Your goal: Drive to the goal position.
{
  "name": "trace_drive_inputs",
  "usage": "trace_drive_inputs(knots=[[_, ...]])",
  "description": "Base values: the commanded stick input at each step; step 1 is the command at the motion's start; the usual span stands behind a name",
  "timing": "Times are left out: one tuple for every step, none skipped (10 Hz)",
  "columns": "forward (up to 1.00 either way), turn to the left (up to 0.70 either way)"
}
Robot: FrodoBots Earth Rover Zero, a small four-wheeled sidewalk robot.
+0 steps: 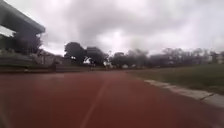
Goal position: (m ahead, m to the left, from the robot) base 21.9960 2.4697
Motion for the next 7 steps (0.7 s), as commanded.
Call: trace_drive_inputs(knots=[[0.5,0.0],[0.5,-0.16],[0.5,-0.32],[0.5,0.02],[0.5,0.02],[0.5,0.02],[0.5,0.02]])
